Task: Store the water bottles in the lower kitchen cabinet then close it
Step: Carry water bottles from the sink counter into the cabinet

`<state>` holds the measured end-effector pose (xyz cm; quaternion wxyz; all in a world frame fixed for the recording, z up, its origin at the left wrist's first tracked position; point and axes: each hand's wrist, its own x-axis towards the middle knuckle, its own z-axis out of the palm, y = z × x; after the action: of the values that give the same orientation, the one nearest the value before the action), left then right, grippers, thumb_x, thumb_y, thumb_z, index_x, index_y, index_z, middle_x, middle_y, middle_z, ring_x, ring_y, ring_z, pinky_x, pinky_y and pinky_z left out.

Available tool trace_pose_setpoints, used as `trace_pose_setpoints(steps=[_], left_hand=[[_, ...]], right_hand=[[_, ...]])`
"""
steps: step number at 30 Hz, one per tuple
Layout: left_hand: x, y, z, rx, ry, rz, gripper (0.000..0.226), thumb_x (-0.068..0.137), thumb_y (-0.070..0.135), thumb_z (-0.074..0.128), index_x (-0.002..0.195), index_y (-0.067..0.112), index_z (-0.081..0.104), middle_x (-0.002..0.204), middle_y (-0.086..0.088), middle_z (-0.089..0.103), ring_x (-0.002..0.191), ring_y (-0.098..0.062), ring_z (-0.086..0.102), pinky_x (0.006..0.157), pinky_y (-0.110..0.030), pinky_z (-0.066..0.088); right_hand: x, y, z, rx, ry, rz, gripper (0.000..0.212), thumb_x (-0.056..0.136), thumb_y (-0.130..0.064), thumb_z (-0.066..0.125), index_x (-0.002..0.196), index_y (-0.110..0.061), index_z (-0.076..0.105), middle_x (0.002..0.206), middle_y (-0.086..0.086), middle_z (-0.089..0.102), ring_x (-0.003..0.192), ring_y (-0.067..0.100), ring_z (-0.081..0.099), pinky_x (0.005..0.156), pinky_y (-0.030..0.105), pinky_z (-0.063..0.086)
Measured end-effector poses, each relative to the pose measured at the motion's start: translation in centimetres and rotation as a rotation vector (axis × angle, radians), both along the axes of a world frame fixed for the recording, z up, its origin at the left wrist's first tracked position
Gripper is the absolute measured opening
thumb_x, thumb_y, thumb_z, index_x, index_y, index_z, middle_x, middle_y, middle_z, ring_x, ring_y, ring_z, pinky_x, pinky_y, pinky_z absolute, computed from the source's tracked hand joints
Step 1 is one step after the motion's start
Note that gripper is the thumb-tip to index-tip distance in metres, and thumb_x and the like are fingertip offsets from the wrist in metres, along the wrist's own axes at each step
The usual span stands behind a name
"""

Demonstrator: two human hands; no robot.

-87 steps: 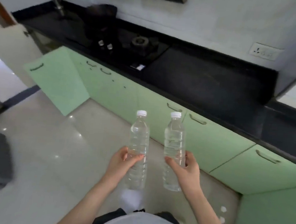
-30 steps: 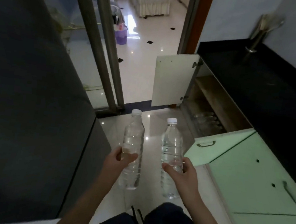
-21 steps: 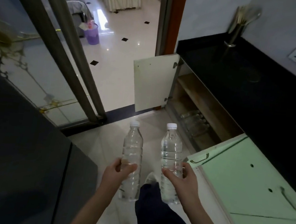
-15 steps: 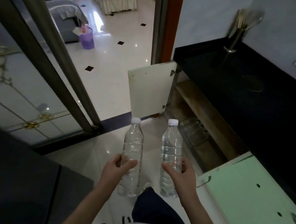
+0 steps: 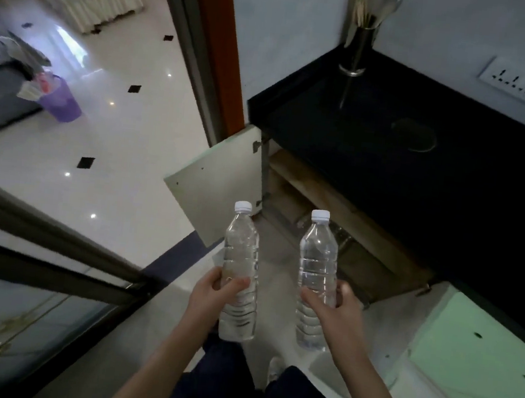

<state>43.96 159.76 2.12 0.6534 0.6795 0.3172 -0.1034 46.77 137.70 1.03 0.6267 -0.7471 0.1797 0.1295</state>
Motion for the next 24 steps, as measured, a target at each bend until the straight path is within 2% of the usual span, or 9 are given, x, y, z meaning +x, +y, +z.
trace_pose_setpoints(steps=[2, 3, 6, 9, 11, 14, 16, 20, 24], left_hand=[[3.1, 1.5, -1.3, -0.013, 0.032, -0.094, 0.031, 0.076, 0.027, 0.082, 0.101, 0.011, 0.071, 0.092, -0.009, 0.076, 0.087, -0.024, 0.073, 0.077, -0.034, 0.059], [4.8, 2.3, -1.9, -0.028, 0.047, -0.145, 0.032, 0.076, 0.027, 0.082, 0.102, 0.012, 0.071, 0.093, -0.007, 0.076, 0.088, -0.023, 0.074, 0.077, -0.033, 0.059], [9.6, 4.4, -2.8, -0.044, 0.08, -0.259, 0.025, 0.08, 0.02, 0.079, 0.102, 0.014, 0.072, 0.092, -0.004, 0.077, 0.079, -0.012, 0.074, 0.062, -0.017, 0.053], [14.4, 6.2, -3.4, -0.026, 0.093, -0.366, 0.022, 0.079, 0.016, 0.08, 0.1, 0.013, 0.072, 0.091, -0.004, 0.077, 0.074, -0.006, 0.072, 0.057, -0.011, 0.05], [17.4, 7.2, -4.1, -0.008, 0.099, -0.451, 0.022, 0.08, 0.016, 0.079, 0.101, 0.014, 0.073, 0.091, -0.002, 0.077, 0.077, -0.006, 0.072, 0.06, -0.011, 0.05], [21.1, 7.5, -5.9, 0.022, 0.127, -0.529, 0.023, 0.078, 0.024, 0.08, 0.099, 0.018, 0.072, 0.091, 0.001, 0.077, 0.083, -0.01, 0.072, 0.069, -0.019, 0.052], [22.9, 7.2, -7.5, 0.023, 0.153, -0.548, 0.03, 0.072, 0.033, 0.082, 0.096, 0.019, 0.072, 0.09, -0.001, 0.076, 0.082, -0.013, 0.072, 0.069, -0.023, 0.05], [25.0, 6.1, -12.3, 0.029, 0.214, -0.559, 0.029, 0.076, 0.029, 0.082, 0.097, 0.014, 0.07, 0.092, -0.007, 0.074, 0.081, -0.017, 0.072, 0.06, -0.018, 0.049], [26.9, 5.0, -19.2, 0.043, 0.241, -0.596, 0.034, 0.074, 0.036, 0.081, 0.099, 0.016, 0.07, 0.089, -0.002, 0.075, 0.079, -0.014, 0.073, 0.064, -0.02, 0.05]], right_hand=[[1.6, 1.3, -0.9, -0.007, 0.018, -0.096, 0.026, 0.076, -0.017, 0.084, 0.093, -0.014, 0.064, 0.077, 0.001, 0.073, 0.063, 0.005, 0.068, 0.054, 0.008, 0.045], [2.4, 2.1, -1.3, -0.008, 0.03, -0.139, 0.027, 0.076, -0.017, 0.084, 0.094, -0.015, 0.064, 0.077, 0.001, 0.073, 0.064, 0.008, 0.069, 0.055, 0.012, 0.048], [4.8, 4.3, -2.3, -0.015, 0.075, -0.271, 0.028, 0.075, -0.018, 0.083, 0.096, -0.014, 0.065, 0.078, 0.005, 0.074, 0.067, 0.019, 0.071, 0.057, 0.022, 0.054], [7.5, 6.4, -3.1, -0.015, 0.103, -0.377, 0.03, 0.073, -0.019, 0.085, 0.096, -0.016, 0.066, 0.079, 0.004, 0.075, 0.07, 0.022, 0.072, 0.066, 0.035, 0.058], [9.0, 7.4, -3.7, -0.025, 0.119, -0.42, 0.032, 0.072, -0.019, 0.085, 0.097, -0.017, 0.066, 0.079, 0.001, 0.075, 0.071, 0.02, 0.073, 0.069, 0.038, 0.059], [10.7, 8.1, -4.9, -0.05, 0.129, -0.471, 0.032, 0.072, -0.018, 0.086, 0.096, -0.018, 0.064, 0.077, 0.0, 0.075, 0.066, 0.014, 0.072, 0.061, 0.028, 0.055], [11.5, 8.1, -6.0, -0.063, 0.139, -0.501, 0.031, 0.072, -0.016, 0.086, 0.093, -0.017, 0.064, 0.075, 0.001, 0.074, 0.063, 0.013, 0.071, 0.056, 0.023, 0.051], [12.7, 7.4, -9.8, -0.071, 0.167, -0.504, 0.03, 0.073, -0.012, 0.085, 0.092, -0.018, 0.063, 0.073, -0.001, 0.073, 0.061, 0.01, 0.069, 0.053, 0.02, 0.05], [14.3, 6.5, -16.6, -0.09, 0.209, -0.495, 0.031, 0.072, -0.015, 0.085, 0.091, -0.02, 0.062, 0.07, -0.008, 0.071, 0.06, 0.004, 0.068, 0.051, 0.016, 0.048]])
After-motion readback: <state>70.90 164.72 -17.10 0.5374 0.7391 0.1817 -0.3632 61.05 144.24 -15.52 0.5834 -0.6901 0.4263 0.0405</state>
